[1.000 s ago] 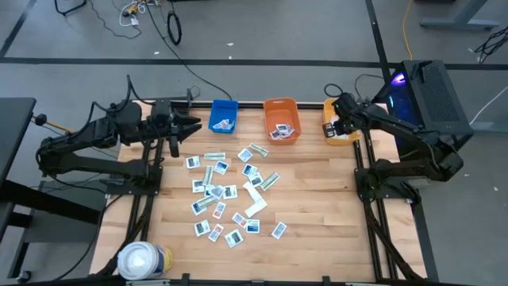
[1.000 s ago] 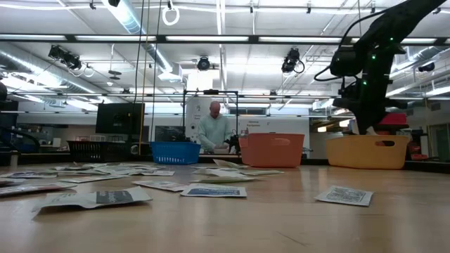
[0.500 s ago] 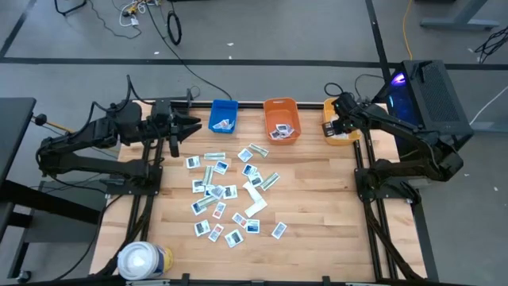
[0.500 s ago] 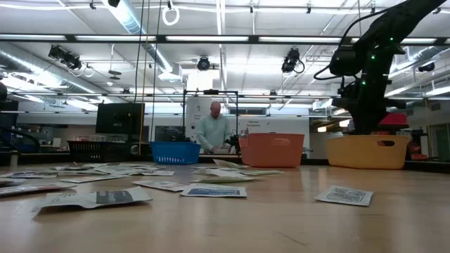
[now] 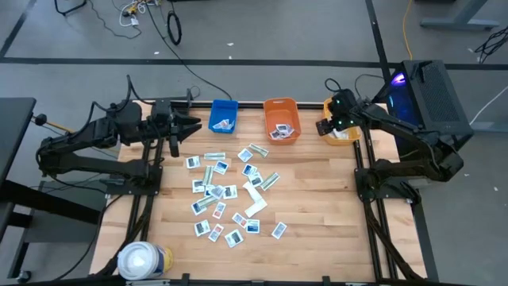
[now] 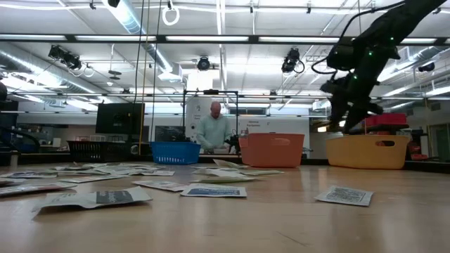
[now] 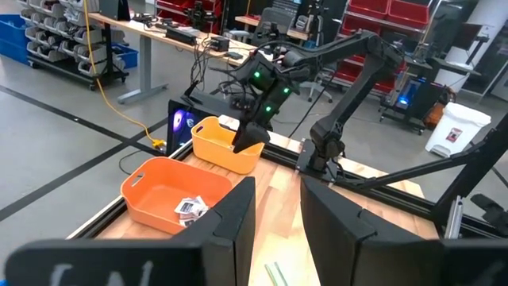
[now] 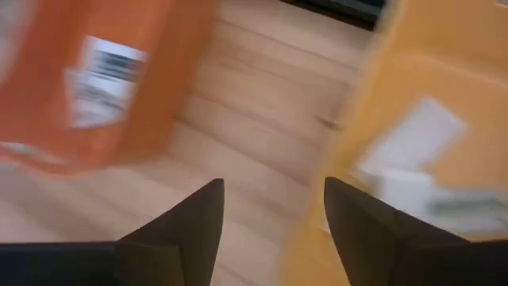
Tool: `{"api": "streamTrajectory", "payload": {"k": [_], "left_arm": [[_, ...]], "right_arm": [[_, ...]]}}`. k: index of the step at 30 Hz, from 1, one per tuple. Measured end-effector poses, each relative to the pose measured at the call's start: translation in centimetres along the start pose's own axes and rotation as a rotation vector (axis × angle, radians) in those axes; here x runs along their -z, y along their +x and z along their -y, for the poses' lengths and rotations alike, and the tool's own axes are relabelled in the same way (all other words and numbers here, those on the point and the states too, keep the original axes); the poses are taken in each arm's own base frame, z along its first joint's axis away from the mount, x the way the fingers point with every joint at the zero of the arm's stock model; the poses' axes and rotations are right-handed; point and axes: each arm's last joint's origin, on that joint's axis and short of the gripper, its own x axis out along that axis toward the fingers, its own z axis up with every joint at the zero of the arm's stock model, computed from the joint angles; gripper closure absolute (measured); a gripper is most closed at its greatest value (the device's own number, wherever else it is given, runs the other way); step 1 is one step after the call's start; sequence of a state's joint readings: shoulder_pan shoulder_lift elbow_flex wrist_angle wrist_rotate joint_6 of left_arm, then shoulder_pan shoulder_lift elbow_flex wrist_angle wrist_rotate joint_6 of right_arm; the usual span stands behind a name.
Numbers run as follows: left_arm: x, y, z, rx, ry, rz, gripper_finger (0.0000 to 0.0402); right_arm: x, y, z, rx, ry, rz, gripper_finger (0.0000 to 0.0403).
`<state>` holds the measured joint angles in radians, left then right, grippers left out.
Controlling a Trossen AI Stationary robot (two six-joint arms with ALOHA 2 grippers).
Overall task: Pick & Place First Aid Supplies
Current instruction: Put the ointment pack into the blue bin
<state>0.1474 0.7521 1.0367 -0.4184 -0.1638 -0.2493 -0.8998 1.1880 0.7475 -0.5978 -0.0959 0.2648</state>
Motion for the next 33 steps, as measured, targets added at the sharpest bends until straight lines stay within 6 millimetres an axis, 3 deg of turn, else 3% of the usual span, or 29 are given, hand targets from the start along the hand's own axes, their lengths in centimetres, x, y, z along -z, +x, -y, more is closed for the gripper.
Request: {"api": "streamTrajectory", "payload": {"k": [7, 16, 25, 33], "left_arm": [[0.1, 0.0, 0.0, 0.0, 0.001, -0.016, 0.0296], [0.2, 0.0, 0.1, 0.031, 0.002, -0.03, 0.0296], [0.5, 0.6, 0.1, 0.024, 0.006, -0.057, 0.0296], [0.9, 1.4, 0.2, 0.031, 0.011, -0.093, 0.0296]], "right_arm": [[-0.2, -1.3, -2.5, -0.192, -0.042, 0.098, 0.0193], [1.3, -3.4, -7.1, -0.378, -0.174, 0.168, 0.0195], [4.6, -4.5, -11.9, -0.558, -0.36, 0.117, 0.0195], [7.7, -5.7, -14.6, -0.666, -0.526, 0.075, 0.0195]]}}
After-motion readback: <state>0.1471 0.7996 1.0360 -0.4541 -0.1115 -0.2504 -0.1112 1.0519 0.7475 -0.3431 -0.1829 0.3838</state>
